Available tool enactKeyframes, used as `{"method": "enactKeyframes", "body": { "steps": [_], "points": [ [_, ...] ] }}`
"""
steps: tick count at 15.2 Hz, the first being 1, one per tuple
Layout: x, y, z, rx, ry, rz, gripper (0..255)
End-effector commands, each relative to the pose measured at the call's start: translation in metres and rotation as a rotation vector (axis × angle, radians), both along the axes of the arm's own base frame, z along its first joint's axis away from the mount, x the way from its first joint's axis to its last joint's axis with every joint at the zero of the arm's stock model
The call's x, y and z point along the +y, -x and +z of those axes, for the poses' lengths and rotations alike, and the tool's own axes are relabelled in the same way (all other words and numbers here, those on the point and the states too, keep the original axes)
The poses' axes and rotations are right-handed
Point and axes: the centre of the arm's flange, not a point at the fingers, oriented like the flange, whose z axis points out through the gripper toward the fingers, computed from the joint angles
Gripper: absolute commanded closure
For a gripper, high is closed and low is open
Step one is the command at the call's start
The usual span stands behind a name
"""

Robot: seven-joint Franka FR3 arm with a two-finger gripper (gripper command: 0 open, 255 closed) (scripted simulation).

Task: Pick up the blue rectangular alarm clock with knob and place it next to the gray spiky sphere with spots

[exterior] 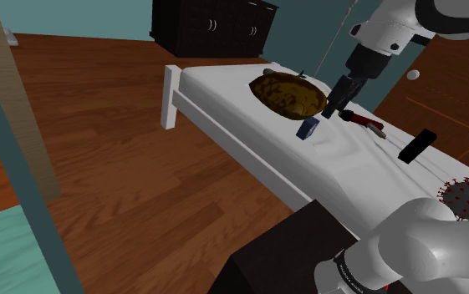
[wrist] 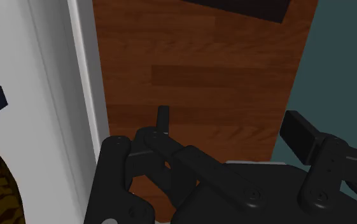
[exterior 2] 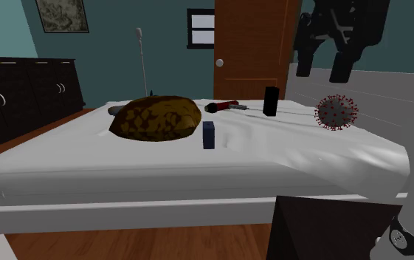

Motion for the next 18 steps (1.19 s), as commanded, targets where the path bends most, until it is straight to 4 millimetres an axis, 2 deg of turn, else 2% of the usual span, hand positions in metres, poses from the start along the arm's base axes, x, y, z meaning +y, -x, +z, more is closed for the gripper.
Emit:
{"method": "enactKeyframes", "body": {
  "steps": [1,10,18],
  "points": [
    [0.000,0.000,0.000,0.000,0.000,0.000,0],
    [-0.069,-0.084,-0.050,0.003,-0.006,-0.226,0],
    [-0.145,-0.143,-0.094,0.006,-0.012,-0.427,0]
  ]
}}
